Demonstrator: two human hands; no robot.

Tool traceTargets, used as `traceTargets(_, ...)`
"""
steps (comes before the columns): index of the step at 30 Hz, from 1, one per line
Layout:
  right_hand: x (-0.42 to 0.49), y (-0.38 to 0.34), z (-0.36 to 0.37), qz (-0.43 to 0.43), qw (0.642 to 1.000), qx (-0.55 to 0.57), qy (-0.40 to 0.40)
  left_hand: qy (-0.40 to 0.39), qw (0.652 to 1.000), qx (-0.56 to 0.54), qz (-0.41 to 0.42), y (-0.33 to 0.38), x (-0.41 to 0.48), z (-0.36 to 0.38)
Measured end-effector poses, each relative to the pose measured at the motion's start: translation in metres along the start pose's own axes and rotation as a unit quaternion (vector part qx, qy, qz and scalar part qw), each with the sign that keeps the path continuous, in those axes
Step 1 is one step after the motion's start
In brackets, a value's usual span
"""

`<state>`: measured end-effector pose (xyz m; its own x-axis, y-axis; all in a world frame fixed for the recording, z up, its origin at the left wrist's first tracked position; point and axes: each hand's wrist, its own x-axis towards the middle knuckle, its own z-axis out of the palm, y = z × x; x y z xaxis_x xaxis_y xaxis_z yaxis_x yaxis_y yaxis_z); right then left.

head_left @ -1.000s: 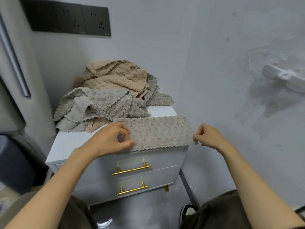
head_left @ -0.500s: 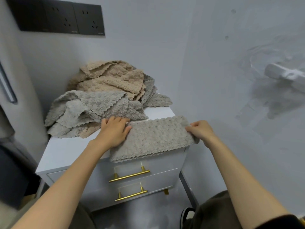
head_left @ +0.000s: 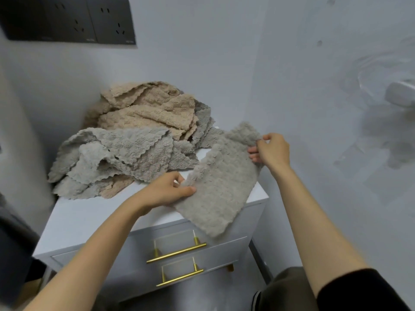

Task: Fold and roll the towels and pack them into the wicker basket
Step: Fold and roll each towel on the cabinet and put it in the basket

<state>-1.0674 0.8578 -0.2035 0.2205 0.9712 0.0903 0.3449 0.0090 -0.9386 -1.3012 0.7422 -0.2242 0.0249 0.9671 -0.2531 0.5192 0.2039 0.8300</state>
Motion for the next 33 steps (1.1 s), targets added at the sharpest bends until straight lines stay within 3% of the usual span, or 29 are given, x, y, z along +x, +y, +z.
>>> traceTargets(4, 0.018, -0.003, 0.024, -0.03, 0.999, 0.011, -0.044, -0.037, 0.983, -0.174, -0.045, 0.003, 0.0, 0.016)
traceTargets(7, 0.011, -0.005, 0.032, -0.043, 0.989, 0.007, -0.144, -0.023, 0.981, -0.189, -0.048, 0.004, 0.003, 0.02)
traceTargets(9, 0.004, -0.004, 0.031, -0.05, 0.979, -0.022, -0.194, -0.001, 0.992, -0.126, -0.028, 0.002, 0.003, 0.022)
traceTargets(13, -0.011, -0.005, 0.024, -0.084, 0.974, -0.088, -0.191, 0.066, 0.988, 0.123, 0.061, -0.009, 0.005, 0.02)
traceTargets(16, -0.031, -0.007, 0.013, -0.125, 0.961, -0.137, -0.207, 0.1, 0.976, 0.174, 0.09, -0.013, 0.001, 0.02)
traceTargets(19, -0.055, -0.004, -0.001, -0.178, 0.929, -0.207, -0.25, 0.147, 0.942, 0.258, 0.159, -0.015, -0.005, 0.018)
traceTargets(24, -0.091, 0.017, -0.015, -0.271, 0.854, -0.312, -0.318, 0.106, 0.895, 0.299, 0.314, -0.026, -0.009, 0.013)
traceTargets(26, -0.103, 0.029, -0.016, -0.298, 0.817, -0.382, -0.312, 0.072, 0.882, 0.329, 0.331, -0.033, -0.008, 0.014)
traceTargets(30, -0.12, 0.048, -0.01, -0.391, 0.745, -0.499, -0.209, 0.019, 0.882, 0.374, 0.286, -0.041, -0.008, 0.021)
traceTargets(33, -0.121, 0.06, -0.004, -0.43, 0.728, -0.516, -0.136, 0.028, 0.885, 0.371, 0.281, -0.042, -0.008, 0.025)
